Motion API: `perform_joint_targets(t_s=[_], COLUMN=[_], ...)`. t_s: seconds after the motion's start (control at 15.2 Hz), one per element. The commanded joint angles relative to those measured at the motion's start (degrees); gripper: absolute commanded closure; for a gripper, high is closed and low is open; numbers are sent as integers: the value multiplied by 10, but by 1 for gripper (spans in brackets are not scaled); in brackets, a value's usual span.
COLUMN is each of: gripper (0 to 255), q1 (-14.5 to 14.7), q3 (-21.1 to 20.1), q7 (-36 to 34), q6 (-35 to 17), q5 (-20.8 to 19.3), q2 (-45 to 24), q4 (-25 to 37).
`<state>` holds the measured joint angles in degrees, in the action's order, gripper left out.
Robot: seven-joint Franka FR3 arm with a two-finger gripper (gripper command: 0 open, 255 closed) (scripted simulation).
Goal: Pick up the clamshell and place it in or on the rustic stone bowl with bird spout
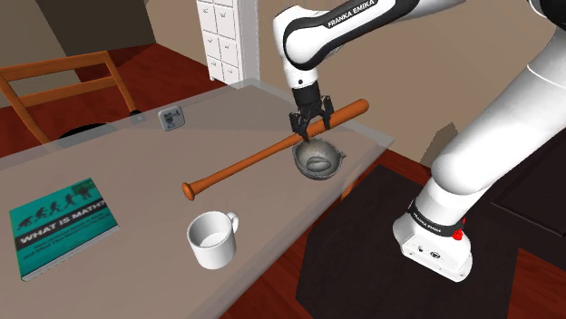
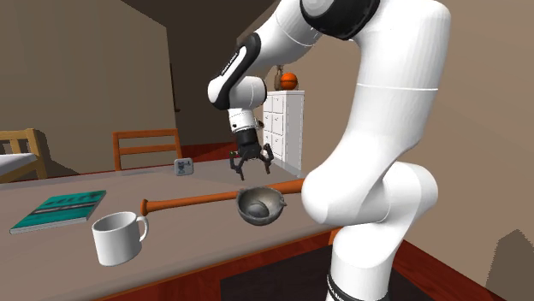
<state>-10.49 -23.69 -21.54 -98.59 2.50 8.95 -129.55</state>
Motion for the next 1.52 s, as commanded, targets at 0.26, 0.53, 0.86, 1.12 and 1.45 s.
perform_joint_targets(t_s=[0.26,0.53,0.86,1.12,1.45], gripper=[0,0,0,0,255], q1=[18,20,20,20,20], q3=[38,35,33,33,33], q7=[323,321,320,320,320], q6=[-154,-187,-209,-209,-208], q5=[53,53,53,53,53], q2=[9,-1,-9,-9,-10], q4=[-111,-135,-149,-149,-147])
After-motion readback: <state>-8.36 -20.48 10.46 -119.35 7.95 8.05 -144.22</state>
